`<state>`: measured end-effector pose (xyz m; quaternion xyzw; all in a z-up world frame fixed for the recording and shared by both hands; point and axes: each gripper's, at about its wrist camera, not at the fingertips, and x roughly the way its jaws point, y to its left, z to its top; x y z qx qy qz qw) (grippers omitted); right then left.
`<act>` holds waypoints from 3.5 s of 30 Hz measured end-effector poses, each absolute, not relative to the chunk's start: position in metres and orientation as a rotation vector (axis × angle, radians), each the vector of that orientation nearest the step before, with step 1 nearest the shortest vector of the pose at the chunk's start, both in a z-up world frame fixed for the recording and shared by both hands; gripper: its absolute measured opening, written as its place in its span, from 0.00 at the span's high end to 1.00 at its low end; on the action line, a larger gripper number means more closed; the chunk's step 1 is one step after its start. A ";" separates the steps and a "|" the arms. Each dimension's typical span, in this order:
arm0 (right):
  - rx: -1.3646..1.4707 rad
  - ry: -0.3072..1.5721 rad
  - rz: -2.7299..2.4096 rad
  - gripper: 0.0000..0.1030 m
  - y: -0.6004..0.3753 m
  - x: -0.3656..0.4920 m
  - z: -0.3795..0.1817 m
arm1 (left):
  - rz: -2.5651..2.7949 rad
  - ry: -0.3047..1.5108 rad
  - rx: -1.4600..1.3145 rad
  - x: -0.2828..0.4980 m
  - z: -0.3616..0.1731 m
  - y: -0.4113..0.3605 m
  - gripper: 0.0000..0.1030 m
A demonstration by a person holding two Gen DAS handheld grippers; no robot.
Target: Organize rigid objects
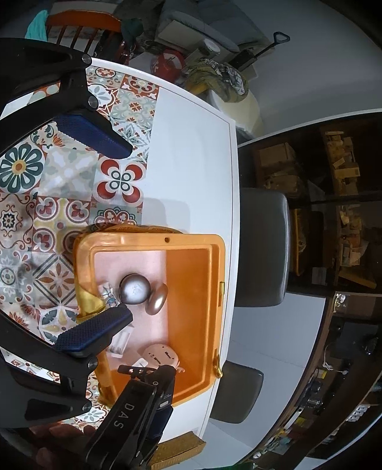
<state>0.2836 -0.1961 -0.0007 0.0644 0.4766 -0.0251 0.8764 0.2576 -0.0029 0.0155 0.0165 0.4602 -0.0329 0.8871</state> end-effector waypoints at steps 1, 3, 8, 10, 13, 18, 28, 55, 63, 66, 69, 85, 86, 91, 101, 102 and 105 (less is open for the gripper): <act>0.134 1.003 -0.050 0.28 -0.196 0.286 -0.002 | -0.066 0.960 0.034 0.259 0.015 -0.002 0.00; 0.137 1.027 -0.040 0.28 -0.195 0.291 -0.005 | -0.063 0.965 0.032 0.261 0.013 -0.001 0.00; 0.113 1.038 -0.043 0.26 -0.190 0.294 -0.009 | -0.058 0.970 0.036 0.262 0.010 -0.001 0.00; 0.093 1.029 -0.052 0.21 -0.188 0.292 -0.008 | -0.060 0.973 0.039 0.261 0.009 -0.001 0.00; 0.087 1.027 -0.058 0.21 -0.189 0.288 -0.007 | -0.062 0.977 0.036 0.259 0.008 -0.001 0.00; 0.080 1.032 -0.068 0.21 -0.192 0.274 -0.002 | -0.064 0.969 0.040 0.250 0.011 -0.001 0.00; 0.091 1.004 -0.076 0.20 -0.196 0.224 0.021 | -0.086 0.912 0.058 0.212 0.036 -0.003 0.00; 0.115 0.956 -0.139 0.14 -0.219 0.078 0.043 | -0.156 0.885 0.120 0.110 0.037 -0.020 0.00; 0.112 0.975 -0.151 0.14 -0.221 0.055 0.037 | -0.172 0.918 0.107 0.089 0.026 -0.021 0.00; 0.110 0.984 -0.144 0.14 -0.221 0.051 0.035 | -0.184 0.930 0.107 0.082 0.024 -0.021 0.00; 0.115 0.990 -0.137 0.14 -0.219 0.047 0.034 | -0.180 0.932 0.112 0.078 0.024 -0.020 0.00; 0.118 1.001 -0.122 0.14 -0.217 0.039 0.035 | -0.197 0.925 0.121 0.068 0.031 -0.022 0.00; 0.118 1.001 -0.122 0.14 -0.217 0.039 0.035 | -0.198 0.926 0.122 0.068 0.031 -0.022 0.00; 0.120 0.997 -0.125 0.14 -0.217 0.038 0.037 | -0.205 0.926 0.123 0.068 0.032 -0.024 0.00; 0.121 0.993 -0.126 0.14 -0.218 0.038 0.038 | -0.208 0.925 0.122 0.068 0.032 -0.024 0.00; 0.121 0.994 -0.125 0.14 -0.218 0.038 0.038 | -0.207 0.926 0.122 0.068 0.032 -0.024 0.00; 0.121 0.992 -0.124 0.14 -0.218 0.038 0.038 | -0.209 0.926 0.122 0.068 0.032 -0.024 0.00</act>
